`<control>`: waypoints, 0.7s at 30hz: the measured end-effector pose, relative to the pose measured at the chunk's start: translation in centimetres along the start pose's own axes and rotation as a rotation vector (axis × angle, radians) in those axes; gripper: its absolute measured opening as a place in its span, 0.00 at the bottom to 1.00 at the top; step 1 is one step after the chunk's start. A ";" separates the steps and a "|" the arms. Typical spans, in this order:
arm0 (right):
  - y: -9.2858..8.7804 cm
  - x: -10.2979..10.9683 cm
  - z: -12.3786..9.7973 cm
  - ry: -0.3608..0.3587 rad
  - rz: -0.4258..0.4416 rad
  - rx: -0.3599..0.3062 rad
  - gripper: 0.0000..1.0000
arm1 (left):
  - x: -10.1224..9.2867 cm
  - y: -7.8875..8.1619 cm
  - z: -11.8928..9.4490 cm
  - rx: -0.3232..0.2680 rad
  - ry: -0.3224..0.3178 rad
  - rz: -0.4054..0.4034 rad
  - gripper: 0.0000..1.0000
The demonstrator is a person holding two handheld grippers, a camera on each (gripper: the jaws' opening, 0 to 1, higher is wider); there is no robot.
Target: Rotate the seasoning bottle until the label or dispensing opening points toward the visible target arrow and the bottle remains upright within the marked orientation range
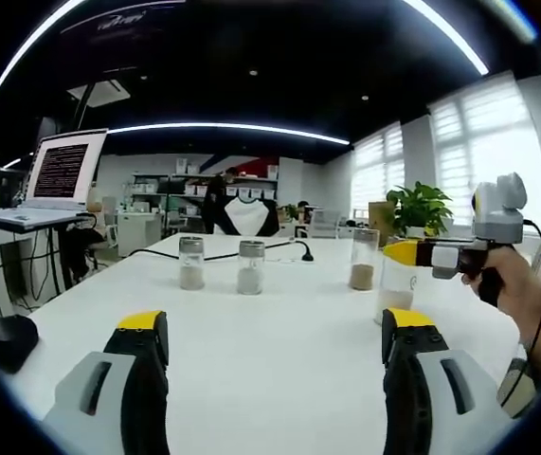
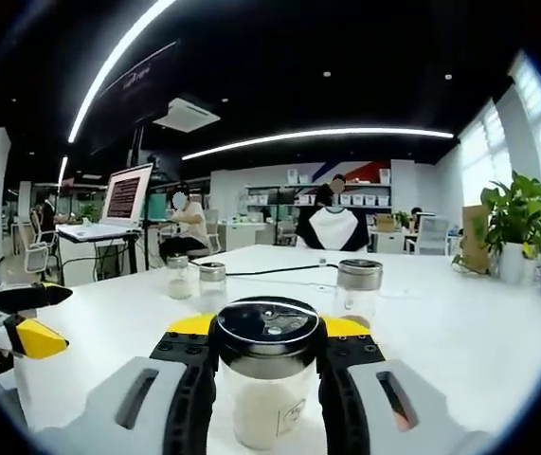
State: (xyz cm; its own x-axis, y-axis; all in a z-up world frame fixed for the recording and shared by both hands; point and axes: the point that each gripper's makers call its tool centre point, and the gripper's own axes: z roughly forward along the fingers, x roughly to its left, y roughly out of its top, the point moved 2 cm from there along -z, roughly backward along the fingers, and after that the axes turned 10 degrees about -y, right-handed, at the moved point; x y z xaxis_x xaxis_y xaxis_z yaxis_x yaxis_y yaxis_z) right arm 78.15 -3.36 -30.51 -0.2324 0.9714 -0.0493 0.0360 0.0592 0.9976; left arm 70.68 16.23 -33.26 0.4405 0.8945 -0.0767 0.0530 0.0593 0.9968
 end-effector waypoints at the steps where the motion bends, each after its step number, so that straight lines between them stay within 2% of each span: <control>1: 0.0 0.0 0.0 -0.002 0.001 0.000 0.39 | 0.0 0.0 0.0 -0.001 0.000 -0.002 0.98; 10: 0.1 -0.1 0.2 -0.067 -0.006 0.002 0.39 | 0.1 -0.2 0.1 0.004 0.000 -0.003 0.98; 21: 0.0 -0.1 0.1 -0.077 -0.005 -0.002 0.39 | 0.1 -0.2 0.1 0.003 0.000 -0.003 0.98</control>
State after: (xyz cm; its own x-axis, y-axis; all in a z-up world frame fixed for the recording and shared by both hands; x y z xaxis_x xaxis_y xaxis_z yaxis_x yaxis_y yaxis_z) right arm 78.25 -3.44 -30.48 -0.1575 0.9858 -0.0579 0.0329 0.0638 0.9974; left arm 70.79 16.27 -33.44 0.4404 0.8942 -0.0801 0.0571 0.0611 0.9965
